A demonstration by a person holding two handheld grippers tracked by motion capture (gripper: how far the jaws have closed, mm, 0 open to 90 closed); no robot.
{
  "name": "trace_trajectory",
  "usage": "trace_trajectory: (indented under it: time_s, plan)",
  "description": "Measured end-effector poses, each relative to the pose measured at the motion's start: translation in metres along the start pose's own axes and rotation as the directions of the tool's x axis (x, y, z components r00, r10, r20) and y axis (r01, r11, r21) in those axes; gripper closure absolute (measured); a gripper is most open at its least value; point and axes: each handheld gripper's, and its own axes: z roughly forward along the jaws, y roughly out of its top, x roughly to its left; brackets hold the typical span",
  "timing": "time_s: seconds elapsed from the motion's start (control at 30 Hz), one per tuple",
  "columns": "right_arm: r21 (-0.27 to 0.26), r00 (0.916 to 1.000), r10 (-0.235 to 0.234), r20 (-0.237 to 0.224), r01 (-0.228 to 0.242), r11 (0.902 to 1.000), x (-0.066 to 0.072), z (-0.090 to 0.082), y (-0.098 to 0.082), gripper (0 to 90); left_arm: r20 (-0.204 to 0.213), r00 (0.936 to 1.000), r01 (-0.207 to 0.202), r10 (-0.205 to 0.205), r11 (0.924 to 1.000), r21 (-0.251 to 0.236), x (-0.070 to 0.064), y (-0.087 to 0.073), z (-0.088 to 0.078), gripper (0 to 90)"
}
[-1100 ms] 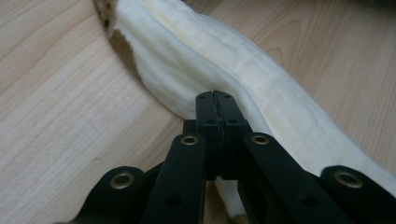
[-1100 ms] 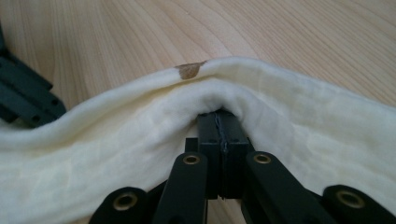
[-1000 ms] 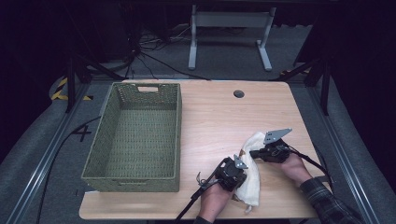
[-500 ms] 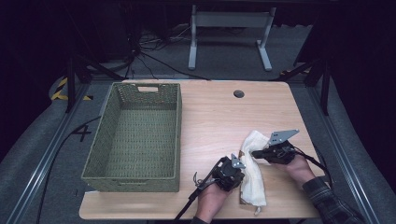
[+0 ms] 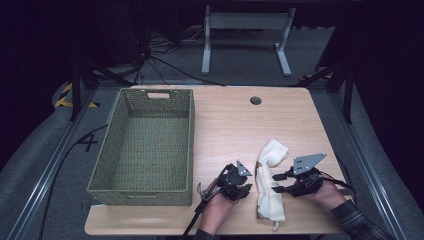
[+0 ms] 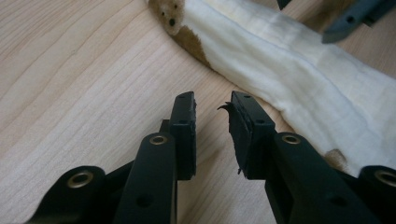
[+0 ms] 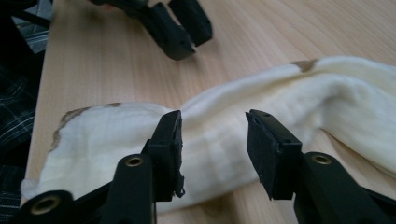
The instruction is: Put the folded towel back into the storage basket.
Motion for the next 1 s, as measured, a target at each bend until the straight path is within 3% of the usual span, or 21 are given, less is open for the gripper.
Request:
trace_trajectory:
  time_s: [0.13,0.33,0.63,0.77,0.93,1.0]
  plan:
    - [0.017,0.9977,-0.053,-0.042,0.054,0.9984,0.008,0.013,0.004,44.8,-0.002,1.0000,-0.001,0.001,1.0000,0.003,0.001,0.000,-0.001,67.4]
    - [0.040,0.9946,-0.090,-0.051,0.092,0.9949,0.008,0.023,0.004,30.0,-0.006,1.0000,-0.008,0.008,1.0000,0.005,0.004,0.001,-0.001,63.8]
    - [0.099,0.9884,-0.149,-0.028,0.151,0.9836,0.015,0.036,0.007,25.8,-0.005,1.0000,-0.004,0.004,0.9999,0.010,0.009,0.005,0.000,58.6]
    - [0.092,0.9887,-0.147,-0.030,0.149,0.9845,0.021,0.035,0.006,34.3,-0.005,1.0000,-0.002,0.002,0.9999,0.015,0.009,0.007,0.001,57.2]
    - [0.081,0.9872,-0.153,-0.045,0.156,0.9844,0.029,0.031,0.003,57.1,-0.009,0.9997,-0.022,0.022,0.9998,0.005,0.013,0.012,0.002,54.6]
    - [0.079,0.9863,-0.153,-0.061,0.158,0.9843,0.033,0.029,0.002,70.5,-0.018,0.9994,-0.030,0.030,0.9995,0.006,0.015,0.017,0.002,53.0]
